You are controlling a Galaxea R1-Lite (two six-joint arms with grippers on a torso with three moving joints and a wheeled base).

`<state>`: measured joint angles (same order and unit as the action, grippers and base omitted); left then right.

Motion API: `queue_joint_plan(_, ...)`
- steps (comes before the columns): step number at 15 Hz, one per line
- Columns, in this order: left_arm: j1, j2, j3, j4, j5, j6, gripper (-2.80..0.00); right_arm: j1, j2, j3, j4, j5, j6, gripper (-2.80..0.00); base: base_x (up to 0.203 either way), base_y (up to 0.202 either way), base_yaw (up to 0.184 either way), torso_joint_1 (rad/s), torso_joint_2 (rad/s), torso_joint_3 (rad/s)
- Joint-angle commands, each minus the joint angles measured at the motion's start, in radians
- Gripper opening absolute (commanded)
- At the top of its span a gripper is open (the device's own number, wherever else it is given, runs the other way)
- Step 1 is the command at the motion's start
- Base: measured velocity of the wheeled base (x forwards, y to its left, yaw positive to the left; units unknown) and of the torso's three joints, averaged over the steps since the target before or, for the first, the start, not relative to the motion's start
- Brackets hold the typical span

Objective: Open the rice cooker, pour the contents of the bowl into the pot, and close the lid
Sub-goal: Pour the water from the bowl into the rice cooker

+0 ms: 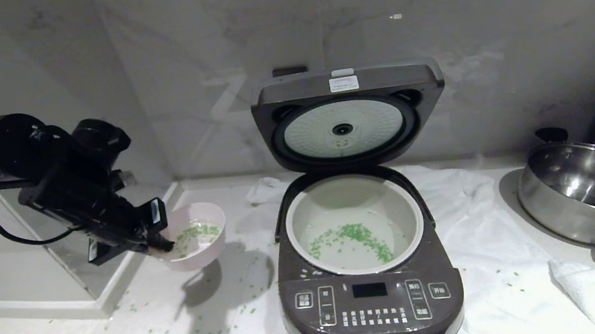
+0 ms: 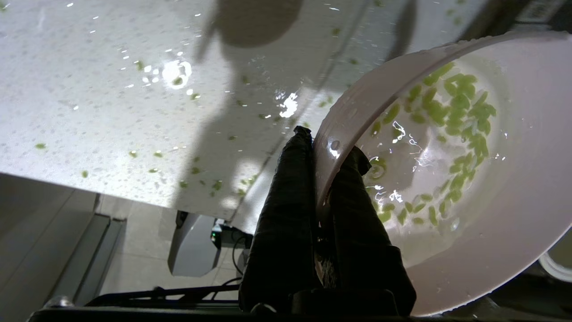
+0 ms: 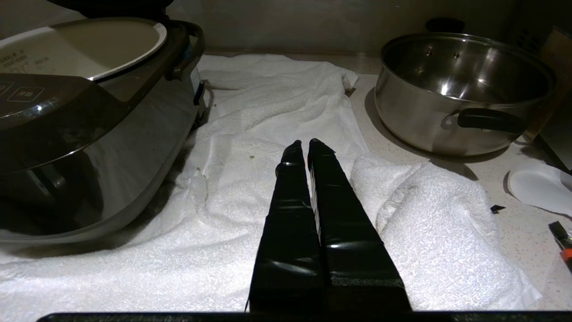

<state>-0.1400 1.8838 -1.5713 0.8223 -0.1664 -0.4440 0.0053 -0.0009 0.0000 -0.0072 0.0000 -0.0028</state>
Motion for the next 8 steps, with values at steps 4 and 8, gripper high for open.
queue_joint_plan(4, -0.09, 0.026, -0.177, 0.087, -0.001, -0.025, -2.8, 0.001, 0.0, 0.002, 0.0, 0.0, 0.0, -2.8, 0.0, 0.0, 0.0, 0.0, 0.0, 0.0)
queue_joint_plan(8, -0.18, 0.074, -0.27, 0.098, 0.013, -0.069, -2.8, 0.001, -0.001, 0.002, 0.0, 0.0, 0.0, -2.8, 0.0, 0.0, 0.0, 0.0, 0.0, 0.0)
